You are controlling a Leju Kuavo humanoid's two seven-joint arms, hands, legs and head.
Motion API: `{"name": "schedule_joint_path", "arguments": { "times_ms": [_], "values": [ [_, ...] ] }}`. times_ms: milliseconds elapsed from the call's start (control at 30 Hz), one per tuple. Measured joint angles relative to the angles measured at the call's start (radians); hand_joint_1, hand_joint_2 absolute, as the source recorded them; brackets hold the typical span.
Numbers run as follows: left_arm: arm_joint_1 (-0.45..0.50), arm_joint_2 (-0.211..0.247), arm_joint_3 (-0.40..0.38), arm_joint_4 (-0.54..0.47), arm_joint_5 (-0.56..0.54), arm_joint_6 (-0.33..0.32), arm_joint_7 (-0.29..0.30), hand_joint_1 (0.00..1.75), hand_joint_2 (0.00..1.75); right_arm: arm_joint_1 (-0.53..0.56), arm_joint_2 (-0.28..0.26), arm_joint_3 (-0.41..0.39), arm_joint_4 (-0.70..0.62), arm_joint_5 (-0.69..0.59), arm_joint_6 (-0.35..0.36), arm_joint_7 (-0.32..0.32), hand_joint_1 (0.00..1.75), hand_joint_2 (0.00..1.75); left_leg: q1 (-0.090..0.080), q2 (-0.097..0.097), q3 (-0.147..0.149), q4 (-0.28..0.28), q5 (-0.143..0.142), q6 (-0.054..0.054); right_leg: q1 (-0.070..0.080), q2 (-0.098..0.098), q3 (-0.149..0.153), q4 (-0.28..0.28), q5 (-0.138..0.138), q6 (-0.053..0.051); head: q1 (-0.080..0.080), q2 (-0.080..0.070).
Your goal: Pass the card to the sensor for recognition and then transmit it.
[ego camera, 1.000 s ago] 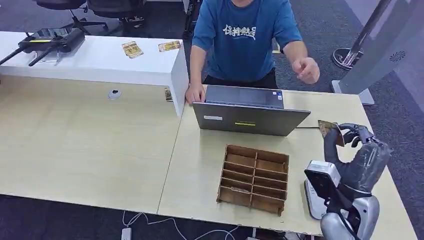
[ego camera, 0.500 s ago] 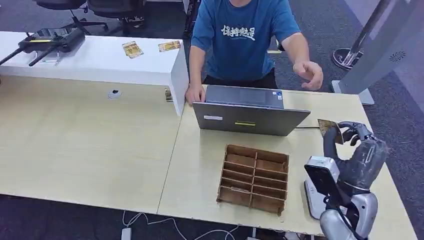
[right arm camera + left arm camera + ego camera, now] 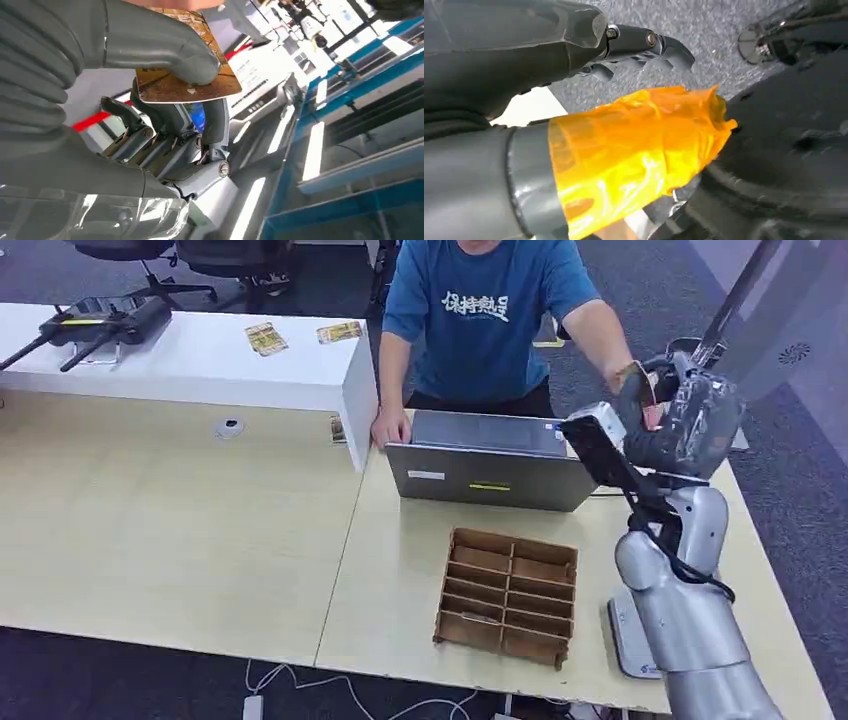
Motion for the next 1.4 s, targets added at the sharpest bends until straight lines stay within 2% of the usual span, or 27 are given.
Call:
{"name": "schedule_joint_path", "arguments": {
  "times_ms": [267,833,867,900,1400],
  "values": [
    [-0.003,0.010,0.000,0.000,-0.021,0.000,0.001,0.00,0.00,-0.068,0.029,0.042,0.099,0.027,-0.007,0.018,1.75,1.75,0.000,0.000,-0.001,0.000,0.000,0.000,0.000,0.000,-0.001,0.000,0.000,0.000,0.000,0.000],
    [-0.003,0.008,0.000,0.000,-0.035,0.008,0.001,0.00,0.00,-0.076,0.034,0.049,0.145,0.037,-0.017,0.021,1.75,1.75,0.000,0.000,-0.002,0.000,0.000,0.000,0.000,0.000,-0.002,0.000,0.000,0.000,0.000,0.000],
    [-0.003,0.008,0.000,0.000,-0.036,0.009,0.001,0.00,0.00,-0.076,0.034,0.049,0.145,0.037,-0.017,0.021,0.38,1.75,0.000,0.000,-0.002,0.000,0.000,0.000,0.000,0.000,-0.002,0.000,0.000,0.000,0.000,0.000],
    [-0.003,0.008,0.000,0.000,-0.036,0.009,0.001,0.00,0.00,-0.076,0.034,0.049,0.147,0.037,-0.017,0.021,0.00,1.75,0.000,0.000,-0.002,0.000,0.000,0.000,0.000,0.000,-0.002,0.000,0.000,0.000,0.000,0.000],
    [-0.002,0.002,0.002,0.000,-0.044,0.017,0.003,0.00,0.00,-0.045,0.034,0.049,0.138,0.003,-0.052,-0.011,0.00,1.75,0.000,0.000,-0.002,0.000,0.000,0.000,0.000,0.001,-0.002,0.000,0.001,0.000,0.000,0.000]
  ]
}}
